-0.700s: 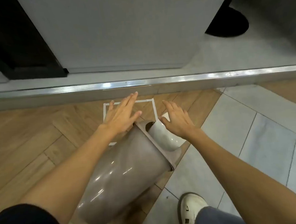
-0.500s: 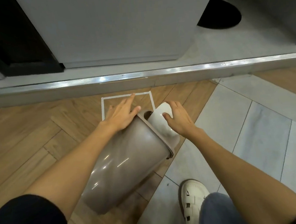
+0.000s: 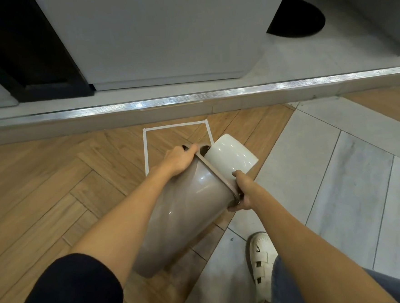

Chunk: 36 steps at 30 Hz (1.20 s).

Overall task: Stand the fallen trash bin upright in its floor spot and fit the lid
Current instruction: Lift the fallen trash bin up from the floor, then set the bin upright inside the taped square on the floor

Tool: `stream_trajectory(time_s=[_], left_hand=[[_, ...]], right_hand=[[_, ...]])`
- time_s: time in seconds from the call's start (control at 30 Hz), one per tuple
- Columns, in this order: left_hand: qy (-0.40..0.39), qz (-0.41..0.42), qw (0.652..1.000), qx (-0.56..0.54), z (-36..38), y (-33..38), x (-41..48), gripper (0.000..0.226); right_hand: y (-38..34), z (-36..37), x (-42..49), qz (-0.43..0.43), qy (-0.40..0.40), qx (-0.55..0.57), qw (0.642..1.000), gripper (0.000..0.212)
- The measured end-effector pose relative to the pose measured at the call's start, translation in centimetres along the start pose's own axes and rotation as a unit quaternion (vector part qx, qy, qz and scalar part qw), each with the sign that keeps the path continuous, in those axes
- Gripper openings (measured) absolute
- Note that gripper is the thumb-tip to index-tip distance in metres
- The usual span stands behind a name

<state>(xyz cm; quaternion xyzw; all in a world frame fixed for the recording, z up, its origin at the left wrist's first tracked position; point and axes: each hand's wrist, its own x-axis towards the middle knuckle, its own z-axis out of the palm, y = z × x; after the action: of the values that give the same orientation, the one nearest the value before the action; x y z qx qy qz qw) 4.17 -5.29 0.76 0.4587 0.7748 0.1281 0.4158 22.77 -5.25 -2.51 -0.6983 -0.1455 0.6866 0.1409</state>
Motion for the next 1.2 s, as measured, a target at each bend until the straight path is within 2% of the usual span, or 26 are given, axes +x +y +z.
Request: stream_trajectory(time_s=[0.07,0.23,0.37,0.53,0.63,0.73,0.87,0.97,1.1,1.2], left_hand=[[0.024,-0.003,0.999,-0.028,-0.1,0.1,-0.4,0.047],[0.105,0.008,0.989,-0.103,-1.3,0.2,-1.9,0.045],[0.205,0.039,0.961,-0.18,-3.0,0.9,-3.7,0.032],[0.287,0.062,0.928,-0.227,-4.1,-0.2,-5.5,0.043],[0.323,0.079,0.903,-0.274,-4.1,-1.0,-6.9,0.037],[0.336,0.097,0.875,-0.335,-3.3,-2.2,-8.2,0.025],[0.341,0.114,0.85,-0.385,-1.6,-3.7,-9.7,0.04],[0.345,0.105,0.837,-0.412,-0.3,-4.0,-10.8,0.04],[0.337,0.1,0.818,-0.456,1.5,-4.4,-12.2,0.048],[0.33,0.102,0.809,-0.475,2.4,-4.7,-13.1,0.05]], right_hand=[[-0.2,0.4,0.0,-0.006,-0.009,-0.007,1.0,0.048],[-1.7,1.6,-0.9,-0.07,-0.004,-0.051,0.996,0.03],[-3.8,3.4,-2.8,-0.191,-0.001,-0.069,0.979,0.041],[-6.0,5.0,-5.2,-0.294,0.061,-0.086,0.95,0.034],[-6.3,5.7,-6.7,-0.34,0.08,-0.107,0.931,0.039],[-6.0,6.3,-7.9,-0.394,0.079,-0.107,0.909,0.03],[-5.1,6.4,-8.8,-0.459,0.084,-0.116,0.877,0.024],[-4.7,6.3,-9.3,-0.504,0.078,-0.125,0.851,0.018],[-3.6,5.7,-9.2,-0.547,0.072,-0.135,0.823,0.039],[-2.9,5.3,-9.1,-0.553,0.064,-0.128,0.821,0.044]])
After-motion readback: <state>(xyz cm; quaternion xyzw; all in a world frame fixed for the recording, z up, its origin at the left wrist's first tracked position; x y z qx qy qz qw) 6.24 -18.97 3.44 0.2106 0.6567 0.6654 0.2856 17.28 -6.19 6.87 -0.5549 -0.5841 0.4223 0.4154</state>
